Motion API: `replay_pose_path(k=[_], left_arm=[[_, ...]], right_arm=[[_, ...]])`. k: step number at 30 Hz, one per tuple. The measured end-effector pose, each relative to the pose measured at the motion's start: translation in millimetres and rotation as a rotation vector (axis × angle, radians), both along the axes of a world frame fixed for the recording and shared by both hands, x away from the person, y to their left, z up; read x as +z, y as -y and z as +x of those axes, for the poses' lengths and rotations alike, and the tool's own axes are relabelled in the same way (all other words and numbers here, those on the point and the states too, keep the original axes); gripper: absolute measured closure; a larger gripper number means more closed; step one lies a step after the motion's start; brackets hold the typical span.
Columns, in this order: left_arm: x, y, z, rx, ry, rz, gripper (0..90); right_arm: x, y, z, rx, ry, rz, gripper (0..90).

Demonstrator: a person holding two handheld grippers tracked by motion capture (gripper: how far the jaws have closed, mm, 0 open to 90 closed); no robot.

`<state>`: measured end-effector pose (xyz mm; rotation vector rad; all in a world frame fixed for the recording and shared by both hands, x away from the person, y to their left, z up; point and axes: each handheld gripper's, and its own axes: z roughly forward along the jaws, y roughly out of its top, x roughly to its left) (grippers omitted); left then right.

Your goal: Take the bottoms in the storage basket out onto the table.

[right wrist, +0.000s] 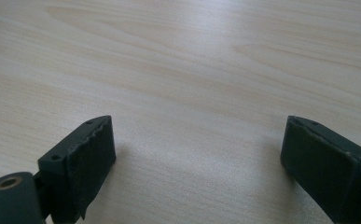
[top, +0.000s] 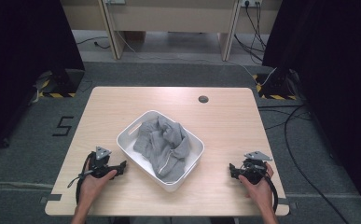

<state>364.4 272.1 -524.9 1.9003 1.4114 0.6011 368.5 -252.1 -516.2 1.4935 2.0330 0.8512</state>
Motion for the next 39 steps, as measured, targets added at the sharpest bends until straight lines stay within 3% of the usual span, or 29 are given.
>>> replay_pose_path(k=[21,25,32,35,39], left_arm=[[0.1,-0.8,-0.1,-0.001,0.001,-0.010,13.8],[0.5,-4.5,-0.3,-0.005,0.001,-0.050,14.3],[7.2,-13.7,-7.2,-0.002,-0.003,-0.162,16.9],[13.3,-14.4,-10.1,-0.003,0.007,-0.171,16.9],[34.3,-13.3,-19.3,-0.014,0.053,-0.173,16.9]], right_arm=[[-0.4,-1.2,1.7,0.017,-0.010,0.001,6.9],[-0.3,-1.4,1.8,0.016,-0.010,0.001,6.7],[-0.4,-1.5,2.1,0.016,-0.010,-0.002,6.4],[-0.4,-1.6,2.1,0.016,-0.010,-0.002,6.4],[-0.4,-1.6,2.1,0.017,-0.010,-0.002,6.4]])
